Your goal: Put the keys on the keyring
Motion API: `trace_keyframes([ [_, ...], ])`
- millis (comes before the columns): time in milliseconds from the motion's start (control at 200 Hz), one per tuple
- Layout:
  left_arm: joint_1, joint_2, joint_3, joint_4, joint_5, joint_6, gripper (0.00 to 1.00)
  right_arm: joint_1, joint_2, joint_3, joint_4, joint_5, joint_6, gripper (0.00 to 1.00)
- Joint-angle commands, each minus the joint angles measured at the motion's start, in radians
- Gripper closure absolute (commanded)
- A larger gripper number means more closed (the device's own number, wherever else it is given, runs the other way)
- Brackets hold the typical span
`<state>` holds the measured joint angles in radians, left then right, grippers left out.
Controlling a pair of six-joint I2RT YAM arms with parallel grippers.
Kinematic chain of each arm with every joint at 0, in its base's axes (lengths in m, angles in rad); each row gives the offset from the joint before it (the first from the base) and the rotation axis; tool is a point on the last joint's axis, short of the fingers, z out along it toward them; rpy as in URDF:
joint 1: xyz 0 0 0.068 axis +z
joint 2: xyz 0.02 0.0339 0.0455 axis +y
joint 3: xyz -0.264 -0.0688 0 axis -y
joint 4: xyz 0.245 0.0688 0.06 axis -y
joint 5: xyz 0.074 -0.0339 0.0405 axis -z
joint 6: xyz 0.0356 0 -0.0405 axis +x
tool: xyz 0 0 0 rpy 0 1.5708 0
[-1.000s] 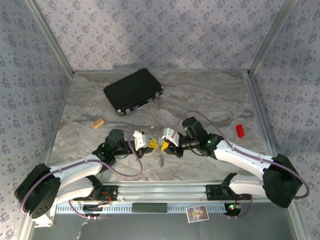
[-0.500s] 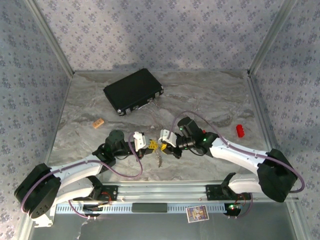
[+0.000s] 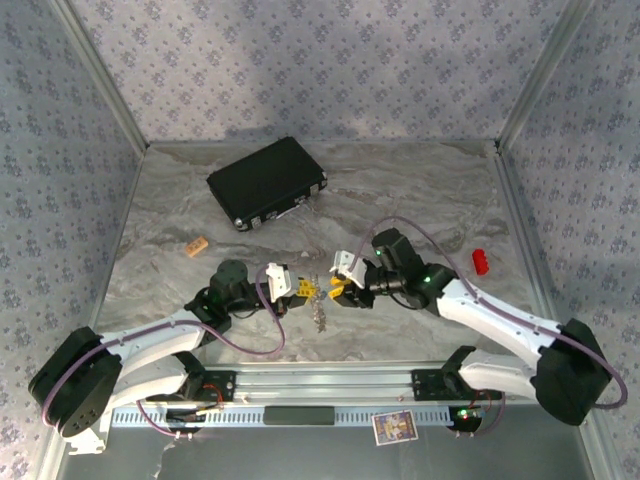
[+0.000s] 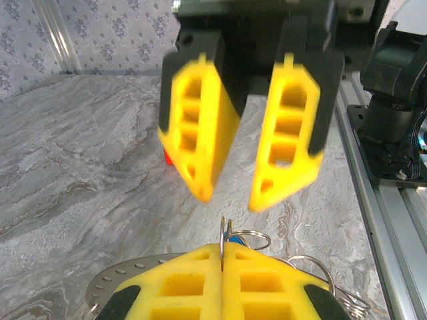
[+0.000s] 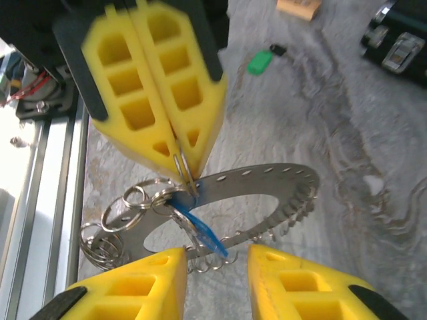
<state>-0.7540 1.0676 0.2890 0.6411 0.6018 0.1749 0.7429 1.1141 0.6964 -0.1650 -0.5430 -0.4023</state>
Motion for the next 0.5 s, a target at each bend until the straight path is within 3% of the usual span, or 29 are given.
trace_keyframes([
  [0,-0.006,-0.011,-0.001,0.063,0.020,0.003,1.00,-0.003,-0.023,0.018,-0.005,-0.054,0.015,0.69],
  [495,-0.008,0.004,0.009,0.070,0.042,0.007,1.00,0.030,0.091,0.065,0.094,-0.092,-0.002,0.76],
])
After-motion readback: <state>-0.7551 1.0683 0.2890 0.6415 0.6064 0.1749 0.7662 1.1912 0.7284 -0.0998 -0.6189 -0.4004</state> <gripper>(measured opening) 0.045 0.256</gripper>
